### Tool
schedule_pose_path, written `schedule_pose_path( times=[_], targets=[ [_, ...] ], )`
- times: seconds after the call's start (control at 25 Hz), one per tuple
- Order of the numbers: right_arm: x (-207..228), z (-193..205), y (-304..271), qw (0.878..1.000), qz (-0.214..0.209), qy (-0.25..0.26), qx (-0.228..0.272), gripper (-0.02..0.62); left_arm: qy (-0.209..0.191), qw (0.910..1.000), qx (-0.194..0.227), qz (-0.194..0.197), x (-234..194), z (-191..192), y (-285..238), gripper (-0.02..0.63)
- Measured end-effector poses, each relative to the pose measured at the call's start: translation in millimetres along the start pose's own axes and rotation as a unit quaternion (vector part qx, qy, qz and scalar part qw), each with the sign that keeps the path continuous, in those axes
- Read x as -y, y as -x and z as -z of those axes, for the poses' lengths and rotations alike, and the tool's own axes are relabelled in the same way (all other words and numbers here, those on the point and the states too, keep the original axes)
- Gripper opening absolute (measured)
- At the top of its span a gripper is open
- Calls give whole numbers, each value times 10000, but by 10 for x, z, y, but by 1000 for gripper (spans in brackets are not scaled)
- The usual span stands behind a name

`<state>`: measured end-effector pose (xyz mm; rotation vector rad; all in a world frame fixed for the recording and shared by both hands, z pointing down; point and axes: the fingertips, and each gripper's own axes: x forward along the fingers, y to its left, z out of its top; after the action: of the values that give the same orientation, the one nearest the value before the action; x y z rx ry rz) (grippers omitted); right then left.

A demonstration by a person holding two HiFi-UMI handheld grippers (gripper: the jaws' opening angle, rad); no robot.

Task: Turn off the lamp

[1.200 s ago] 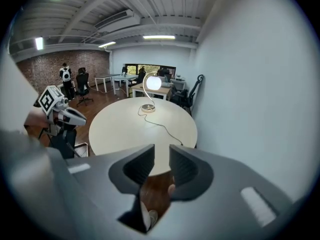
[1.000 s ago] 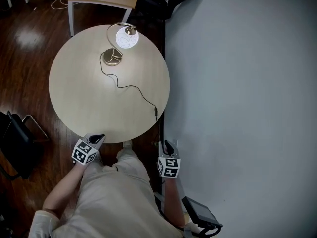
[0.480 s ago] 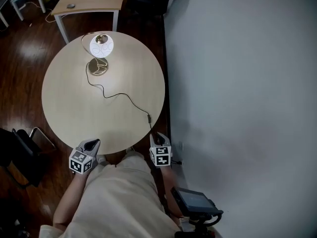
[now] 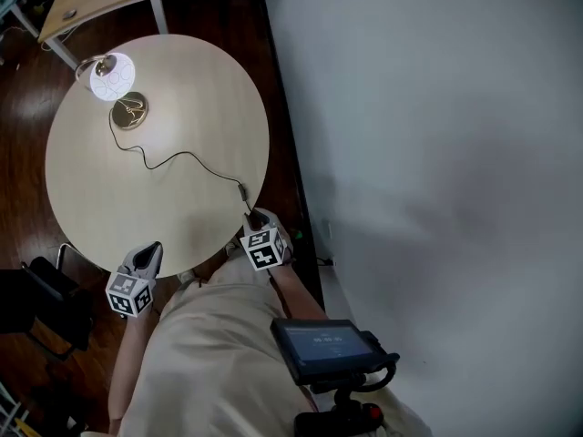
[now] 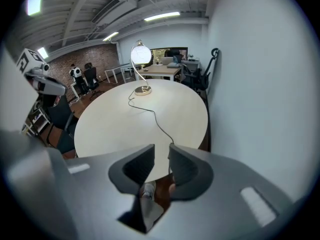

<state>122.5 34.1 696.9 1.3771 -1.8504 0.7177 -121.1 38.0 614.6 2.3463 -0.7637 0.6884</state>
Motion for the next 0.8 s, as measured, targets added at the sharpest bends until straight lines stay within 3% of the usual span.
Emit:
schedule_pose_path(
  times=[0.32, 0.8],
  targets=[
    [158, 73, -242, 9997, -121, -22, -193, 86, -181, 9997, -178, 47, 184, -121, -156, -20],
    [402, 216, -357, 9993, -212, -134, -292, 86, -48, 9996, -276, -82, 266, -177, -254, -20]
  ],
)
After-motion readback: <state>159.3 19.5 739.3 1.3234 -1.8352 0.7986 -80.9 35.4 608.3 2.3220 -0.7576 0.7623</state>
